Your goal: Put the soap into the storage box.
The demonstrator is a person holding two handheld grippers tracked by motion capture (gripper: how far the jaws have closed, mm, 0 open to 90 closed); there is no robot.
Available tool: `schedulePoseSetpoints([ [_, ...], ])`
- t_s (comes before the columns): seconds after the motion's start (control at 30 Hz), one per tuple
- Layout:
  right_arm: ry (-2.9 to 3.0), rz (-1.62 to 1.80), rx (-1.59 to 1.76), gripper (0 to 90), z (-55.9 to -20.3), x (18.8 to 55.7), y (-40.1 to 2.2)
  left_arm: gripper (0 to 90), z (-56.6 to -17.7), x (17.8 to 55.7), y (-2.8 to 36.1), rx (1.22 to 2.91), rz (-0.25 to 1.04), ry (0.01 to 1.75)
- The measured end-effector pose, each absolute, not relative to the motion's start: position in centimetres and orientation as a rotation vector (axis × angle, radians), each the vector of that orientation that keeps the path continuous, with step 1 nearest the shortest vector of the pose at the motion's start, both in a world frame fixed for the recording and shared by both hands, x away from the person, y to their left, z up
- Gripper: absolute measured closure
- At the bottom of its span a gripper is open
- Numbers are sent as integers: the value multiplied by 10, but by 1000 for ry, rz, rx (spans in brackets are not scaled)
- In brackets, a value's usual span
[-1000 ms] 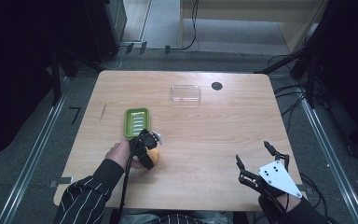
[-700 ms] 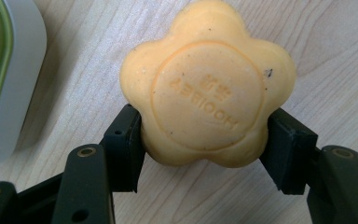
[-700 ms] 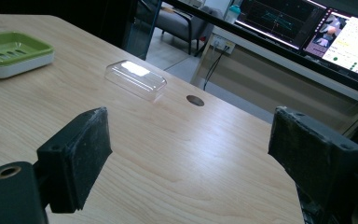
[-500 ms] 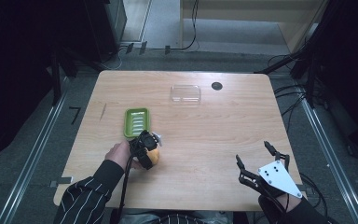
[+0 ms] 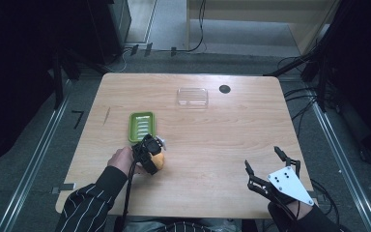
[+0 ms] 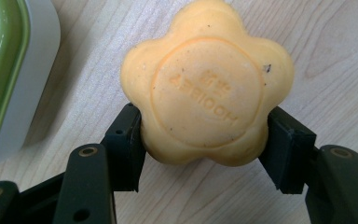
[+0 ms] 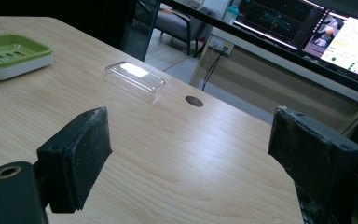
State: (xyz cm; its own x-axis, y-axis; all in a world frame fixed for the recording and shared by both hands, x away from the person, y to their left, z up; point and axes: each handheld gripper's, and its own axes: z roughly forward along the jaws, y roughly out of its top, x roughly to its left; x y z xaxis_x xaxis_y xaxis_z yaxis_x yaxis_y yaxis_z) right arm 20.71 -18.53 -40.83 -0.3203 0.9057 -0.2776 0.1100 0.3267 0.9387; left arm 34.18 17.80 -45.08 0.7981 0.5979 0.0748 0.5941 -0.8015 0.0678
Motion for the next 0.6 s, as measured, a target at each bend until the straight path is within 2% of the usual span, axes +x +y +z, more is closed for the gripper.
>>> schedulePoseSetpoints([
  [0.6,1685,1098,919,134,-408,207,-185,395,-439,338,185,2929,87,992],
])
